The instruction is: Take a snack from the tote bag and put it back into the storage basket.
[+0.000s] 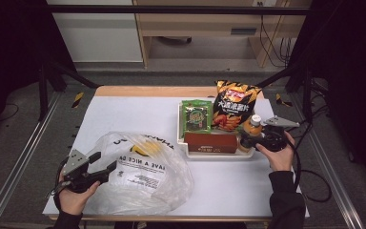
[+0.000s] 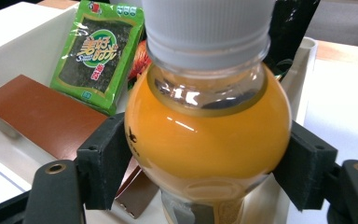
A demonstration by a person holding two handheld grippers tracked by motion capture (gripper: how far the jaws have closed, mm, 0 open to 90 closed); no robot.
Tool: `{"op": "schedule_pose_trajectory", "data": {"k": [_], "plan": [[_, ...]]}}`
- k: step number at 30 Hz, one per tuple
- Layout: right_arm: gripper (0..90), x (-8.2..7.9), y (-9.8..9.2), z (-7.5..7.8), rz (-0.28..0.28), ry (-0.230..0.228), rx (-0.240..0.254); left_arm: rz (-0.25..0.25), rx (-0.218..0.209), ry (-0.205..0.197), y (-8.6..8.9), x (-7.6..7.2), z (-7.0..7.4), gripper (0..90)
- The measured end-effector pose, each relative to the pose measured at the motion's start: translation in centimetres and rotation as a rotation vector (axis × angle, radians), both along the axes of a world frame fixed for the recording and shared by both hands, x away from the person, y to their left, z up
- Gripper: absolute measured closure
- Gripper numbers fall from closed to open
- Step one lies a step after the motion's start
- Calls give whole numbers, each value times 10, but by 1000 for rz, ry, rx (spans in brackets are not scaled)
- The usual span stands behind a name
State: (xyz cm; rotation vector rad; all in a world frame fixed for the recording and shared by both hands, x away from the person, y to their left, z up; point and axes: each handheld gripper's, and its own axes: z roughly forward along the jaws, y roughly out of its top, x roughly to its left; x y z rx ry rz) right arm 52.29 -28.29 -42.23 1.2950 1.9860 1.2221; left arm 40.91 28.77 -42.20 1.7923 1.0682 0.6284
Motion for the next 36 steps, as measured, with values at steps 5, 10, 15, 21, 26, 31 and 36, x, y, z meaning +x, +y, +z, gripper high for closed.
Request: {"op": "schedule_pose_trajectory", "data": {"k": [5,10,15,21,26,31,36], "plan": [[236,-7,1,5,-6,-7,-4,-1,-3,-7,0,-1,2,288],[226,-13,-2,11,-28,-39,-1,-2,-2,-6,0,-2,3,288],[203,-22,-3,17,-30,-71,-3,-2,-3,-6,0,-2,3,287],[208,-40,-6,20,-61,-92,30,-4,-3,-11,-1,-3,5,286],[208,-58,-10,15,-66,-98,42,-10,6,1,-2,-3,4,280],[206,-76,-7,5,-43,-92,43,-23,20,13,-4,-2,2,268],[229,-94,-5,0,-30,-92,54,-31,24,25,-5,0,-1,265]]}}
